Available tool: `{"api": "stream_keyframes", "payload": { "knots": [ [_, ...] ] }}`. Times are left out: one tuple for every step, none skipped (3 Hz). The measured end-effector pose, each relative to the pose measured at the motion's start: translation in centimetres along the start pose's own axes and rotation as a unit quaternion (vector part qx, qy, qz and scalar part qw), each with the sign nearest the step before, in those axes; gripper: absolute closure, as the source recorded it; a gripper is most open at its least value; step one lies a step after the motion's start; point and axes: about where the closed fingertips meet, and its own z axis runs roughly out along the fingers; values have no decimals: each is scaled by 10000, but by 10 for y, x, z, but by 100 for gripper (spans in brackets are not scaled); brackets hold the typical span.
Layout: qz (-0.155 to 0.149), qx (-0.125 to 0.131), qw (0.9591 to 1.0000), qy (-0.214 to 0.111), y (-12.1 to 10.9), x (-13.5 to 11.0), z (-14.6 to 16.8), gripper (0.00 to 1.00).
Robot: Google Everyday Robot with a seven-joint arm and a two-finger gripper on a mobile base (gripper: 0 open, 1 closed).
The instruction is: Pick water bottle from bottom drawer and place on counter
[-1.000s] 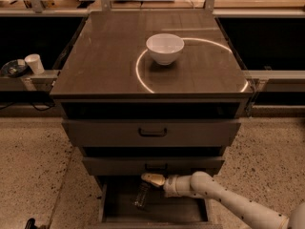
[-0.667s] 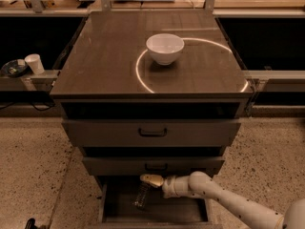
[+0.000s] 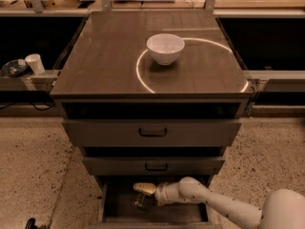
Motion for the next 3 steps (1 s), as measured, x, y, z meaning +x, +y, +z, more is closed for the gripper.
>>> {"api": "stream_keyframes", "payload": {
  "knots": [
    [-31, -43, 9999, 91, 4, -2, 12, 3],
    [-19, -9, 9998, 191, 9, 2, 21, 7],
    [-10, -26, 9997, 252, 16, 6, 31, 17]
  ]
}}
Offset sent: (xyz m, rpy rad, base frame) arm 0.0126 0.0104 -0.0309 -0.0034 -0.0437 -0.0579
